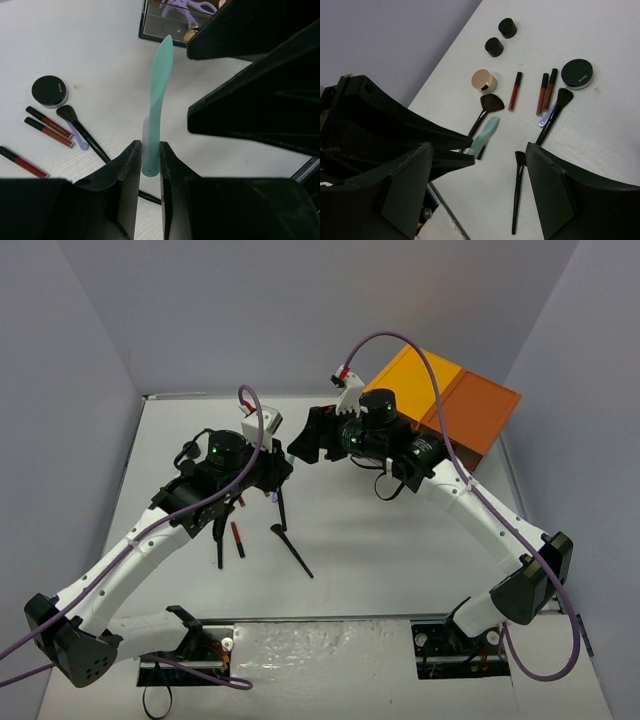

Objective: Organize the makeup

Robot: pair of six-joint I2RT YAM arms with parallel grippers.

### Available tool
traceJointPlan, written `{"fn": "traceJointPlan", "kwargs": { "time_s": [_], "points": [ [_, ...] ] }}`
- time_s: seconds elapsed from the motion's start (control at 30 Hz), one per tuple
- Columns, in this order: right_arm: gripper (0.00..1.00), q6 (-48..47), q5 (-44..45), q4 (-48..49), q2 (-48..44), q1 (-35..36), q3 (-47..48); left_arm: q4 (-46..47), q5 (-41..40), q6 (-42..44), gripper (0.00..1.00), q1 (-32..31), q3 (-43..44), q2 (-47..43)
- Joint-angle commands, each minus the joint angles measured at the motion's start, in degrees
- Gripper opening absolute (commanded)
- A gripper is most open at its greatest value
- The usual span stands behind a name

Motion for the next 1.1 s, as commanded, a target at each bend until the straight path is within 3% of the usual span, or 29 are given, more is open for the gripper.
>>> {"fn": "traceJointPlan", "kwargs": {
  "time_s": [0.0,0.13,0.43,0.5,0.6,0.73,0.8,0.93,1.03,1.07],
  "points": [
    [0.70,2.37,0.36,5.97,0.04,1.60,2.65,5.50,0.14,1.02,0.00,-1.03,4.13,-1.31],
    [0.63,2.43,1.75,6.05,0.06,1.77,1.48,6.71,0.03,0.93,0.00,-1.59,4.13,-1.28],
    [0.36,2.63,2.63,7.98,0.85,1.80,0.16,8.27,0.79,1.98,0.00,-3.55,4.22,-0.69],
    [0.28,2.72,2.57,7.99,0.94,1.86,0.14,8.61,0.53,1.99,0.00,-3.65,4.04,-0.67],
    [0.07,2.45,3.20,7.99,0.83,1.88,-0.21,8.98,0.32,1.90,0.00,-3.65,4.13,-0.51],
    [0.00,1.67,5.09,7.99,-0.11,1.62,-0.81,8.98,-1.49,1.46,0.04,-3.65,4.04,-0.08],
    [0.00,0.96,5.93,7.63,-0.42,1.14,-0.99,8.93,-2.68,0.76,0.20,-3.61,3.74,0.01],
    [0.00,-2.19,8.81,4.43,-0.91,-0.26,0.40,8.53,-5.33,-0.55,0.70,-3.45,2.92,0.52],
    [0.00,-7.12,13.24,-0.22,-0.77,-2.14,4.01,7.44,-7.55,-2.17,0.93,-3.14,2.22,0.94],
    [0.00,-8.69,15.05,-1.62,-0.69,-2.70,5.24,6.94,-8.48,-2.64,0.96,-2.88,1.94,0.95]
  ]
}}
